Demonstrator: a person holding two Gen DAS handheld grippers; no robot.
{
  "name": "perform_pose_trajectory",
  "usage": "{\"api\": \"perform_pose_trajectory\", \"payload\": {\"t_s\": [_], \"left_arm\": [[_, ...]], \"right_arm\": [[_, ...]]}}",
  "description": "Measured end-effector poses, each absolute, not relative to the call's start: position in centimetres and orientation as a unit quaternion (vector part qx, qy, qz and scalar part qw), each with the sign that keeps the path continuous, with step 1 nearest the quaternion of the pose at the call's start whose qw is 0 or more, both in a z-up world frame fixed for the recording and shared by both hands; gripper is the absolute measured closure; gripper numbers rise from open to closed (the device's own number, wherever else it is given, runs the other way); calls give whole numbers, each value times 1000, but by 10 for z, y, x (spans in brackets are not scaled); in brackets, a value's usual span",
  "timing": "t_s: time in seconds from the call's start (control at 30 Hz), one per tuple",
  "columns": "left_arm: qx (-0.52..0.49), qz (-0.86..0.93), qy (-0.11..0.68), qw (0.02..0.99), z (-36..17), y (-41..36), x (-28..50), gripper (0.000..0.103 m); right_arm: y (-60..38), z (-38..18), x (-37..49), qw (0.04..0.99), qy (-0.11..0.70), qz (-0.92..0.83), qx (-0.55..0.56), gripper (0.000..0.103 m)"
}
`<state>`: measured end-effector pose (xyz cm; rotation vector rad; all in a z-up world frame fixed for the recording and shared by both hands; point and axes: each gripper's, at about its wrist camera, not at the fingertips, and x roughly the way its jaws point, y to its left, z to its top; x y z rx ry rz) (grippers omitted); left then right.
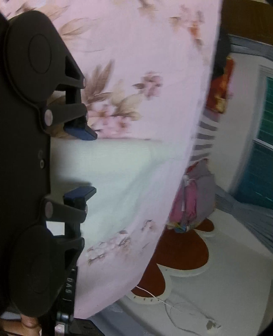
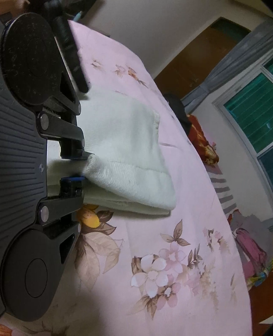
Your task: Fold small clothes
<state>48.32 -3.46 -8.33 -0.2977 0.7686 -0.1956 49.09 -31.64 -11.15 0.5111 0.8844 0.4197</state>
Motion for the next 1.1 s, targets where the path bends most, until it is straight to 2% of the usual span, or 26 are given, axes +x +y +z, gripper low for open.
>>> {"api": "perform_pose_trajectory", "payload": {"t_s": [0.1, 0.17, 0.23, 0.27, 0.3, 0.43, 0.47, 0.5, 0.57, 0.63, 0.7, 0.87, 1.0, 1.1], "left_arm": [[-140, -82, 426, 890, -100, -34, 504, 53], [-156, -81, 406, 897, -90, -27, 505, 55], [-146, -89, 363, 916, -72, -21, 501, 51], [-151, -97, 350, 919, -67, -17, 502, 51], [-161, -112, 335, 922, -63, -13, 505, 51], [-145, -162, 319, 922, -61, -15, 529, 54], [-143, -170, 323, 920, -64, -17, 537, 54], [-145, -179, 331, 915, -68, -19, 545, 54], [-154, -205, 363, 896, -84, -25, 563, 54], [-175, -215, 402, 873, -109, -32, 575, 55], [-206, -226, 395, 866, -115, -32, 576, 55], [-152, -215, 381, 886, -103, -44, 559, 54], [-139, -212, 348, 902, -79, -34, 516, 54], [-165, -207, 354, 897, -83, -32, 498, 58]], "right_arm": [[-318, -115, 496, 849, 422, 204, 245, 89], [-322, -113, 498, 846, 422, 211, 249, 88], [-330, -108, 497, 843, 422, 221, 252, 69], [-335, -103, 496, 844, 419, 221, 252, 55], [-342, -97, 494, 851, 407, 215, 252, 54], [-344, -68, 506, 882, 362, 197, 228, 57], [-335, -63, 513, 886, 357, 206, 211, 69], [-326, -60, 521, 887, 358, 216, 194, 72], [-305, -65, 537, 888, 368, 229, 156, 72], [-287, -89, 553, 884, 415, 200, 86, 78], [-290, -106, 556, 882, 426, 189, 76, 78], [-286, -102, 553, 883, 428, 183, 55, 77], [-297, -81, 536, 894, 399, 190, 77, 77], [-287, -70, 514, 892, 388, 225, 59, 77]]}}
